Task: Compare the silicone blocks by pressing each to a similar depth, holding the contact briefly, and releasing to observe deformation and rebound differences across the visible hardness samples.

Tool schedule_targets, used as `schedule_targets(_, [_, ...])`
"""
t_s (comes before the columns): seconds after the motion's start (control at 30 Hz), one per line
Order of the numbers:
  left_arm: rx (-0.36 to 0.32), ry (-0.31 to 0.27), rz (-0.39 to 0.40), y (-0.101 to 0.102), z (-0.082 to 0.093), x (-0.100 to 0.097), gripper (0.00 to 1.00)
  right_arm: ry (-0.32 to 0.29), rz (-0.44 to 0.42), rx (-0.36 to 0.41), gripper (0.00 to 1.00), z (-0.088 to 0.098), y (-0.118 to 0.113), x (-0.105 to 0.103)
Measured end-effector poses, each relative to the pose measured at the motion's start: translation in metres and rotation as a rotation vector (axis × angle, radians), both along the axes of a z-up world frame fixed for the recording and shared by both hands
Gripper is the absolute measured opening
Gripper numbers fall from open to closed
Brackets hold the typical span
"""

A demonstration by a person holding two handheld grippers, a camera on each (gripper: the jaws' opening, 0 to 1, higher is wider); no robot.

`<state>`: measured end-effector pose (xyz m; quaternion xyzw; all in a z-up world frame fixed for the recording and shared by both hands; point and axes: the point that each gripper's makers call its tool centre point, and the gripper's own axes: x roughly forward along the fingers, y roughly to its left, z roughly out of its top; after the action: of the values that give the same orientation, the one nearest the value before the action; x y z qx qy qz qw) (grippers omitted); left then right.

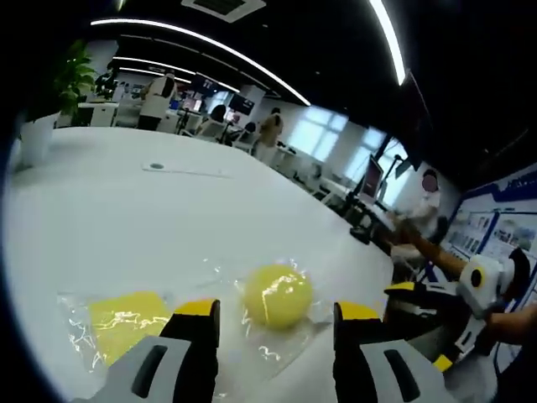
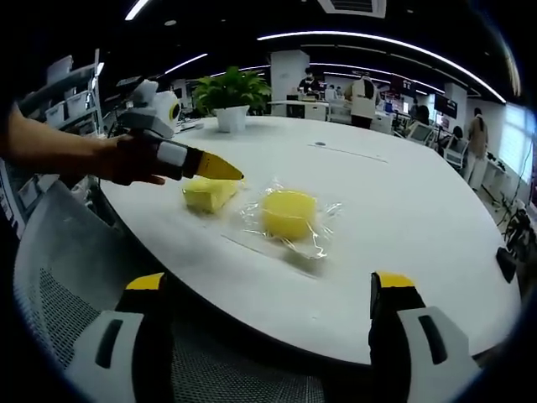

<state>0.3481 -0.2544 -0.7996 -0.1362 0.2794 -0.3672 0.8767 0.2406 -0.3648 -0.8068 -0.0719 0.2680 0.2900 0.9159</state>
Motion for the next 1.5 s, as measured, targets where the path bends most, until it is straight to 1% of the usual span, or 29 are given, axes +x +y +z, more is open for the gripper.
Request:
schedule_targets(0.17, [0.043,-0.007,0.008,-0.003,-0.009,0.008,0.54,-0.002,-0.003,0.001,0.92,0.000,0.000,0.000])
schedule_targets(0.2, [0.041,-0.007,0.010,-0.005,-0.009,0.010,0.54,-0.004,-0.004,0.001,0.92,0.001,0.000,0.000])
schedule_targets(0.33, [0.038,0.009,0.030,-0.011,-0.012,0.017,0.54,-0.006,-0.009,0.002,0.92,0.001,-0.001,0.000])
schedule_targets(0.4, [0.039,0.027,0.040,-0.016,-0.016,0.024,0.54,-0.006,-0.010,0.002,0.92,0.001,-0.001,0.000])
schedule_targets(0.57, [0.075,0.056,0.064,-0.016,-0.029,0.040,0.53,-0.005,-0.008,0.000,0.92,0.001,-0.001,0.000])
schedule_targets(0.67, [0.060,0.084,0.089,-0.014,-0.031,0.049,0.53,-0.003,-0.006,0.001,0.92,0.001,-0.001,0.000])
schedule_targets(0.73, [0.058,0.083,0.089,-0.015,-0.030,0.052,0.52,-0.001,-0.003,0.001,0.92,0.000,-0.001,0.000])
schedule_targets(0.8, [0.062,0.092,0.085,-0.017,-0.031,0.055,0.50,0.001,-0.001,0.001,0.92,0.000,-0.001,-0.001])
schedule_targets(0.9, [0.055,0.132,0.087,-0.016,-0.036,0.059,0.46,0.002,-0.001,0.001,0.92,0.000,-0.001,-0.001])
schedule_targets(1.0, [0.036,0.141,0.105,-0.014,-0.037,0.065,0.43,-0.001,-0.006,-0.002,0.93,0.000,-0.002,0.000])
schedule_targets(1.07, [0.027,0.149,0.102,-0.016,-0.037,0.066,0.43,0.000,-0.009,0.000,0.93,0.000,-0.002,0.000])
schedule_targets(1.1, [0.029,0.162,0.087,-0.019,-0.039,0.066,0.43,0.000,-0.010,-0.001,0.93,0.000,-0.002,0.000])
schedule_targets(1.2, [0.063,0.180,0.072,-0.021,-0.044,0.061,0.41,0.000,-0.009,-0.002,0.93,0.000,-0.002,0.000])
schedule_targets(1.23, [0.061,0.182,0.071,-0.022,-0.044,0.061,0.39,0.001,-0.010,-0.003,0.93,0.000,-0.002,0.000])
schedule_targets(1.27, [0.045,0.189,0.073,-0.023,-0.042,0.060,0.39,0.003,-0.011,-0.003,0.93,0.000,-0.002,0.000])
schedule_targets(1.37, [0.025,0.197,0.075,-0.025,-0.040,0.063,0.39,0.001,-0.010,0.000,0.93,0.001,-0.001,0.000])
schedule_targets(1.4, [0.011,0.219,0.076,-0.026,-0.039,0.062,0.39,0.001,-0.010,0.000,0.93,0.001,-0.001,0.000])
schedule_targets(1.5, [0.015,0.239,0.071,-0.025,-0.042,0.063,0.37,0.000,-0.007,0.002,0.93,0.001,0.000,0.000])
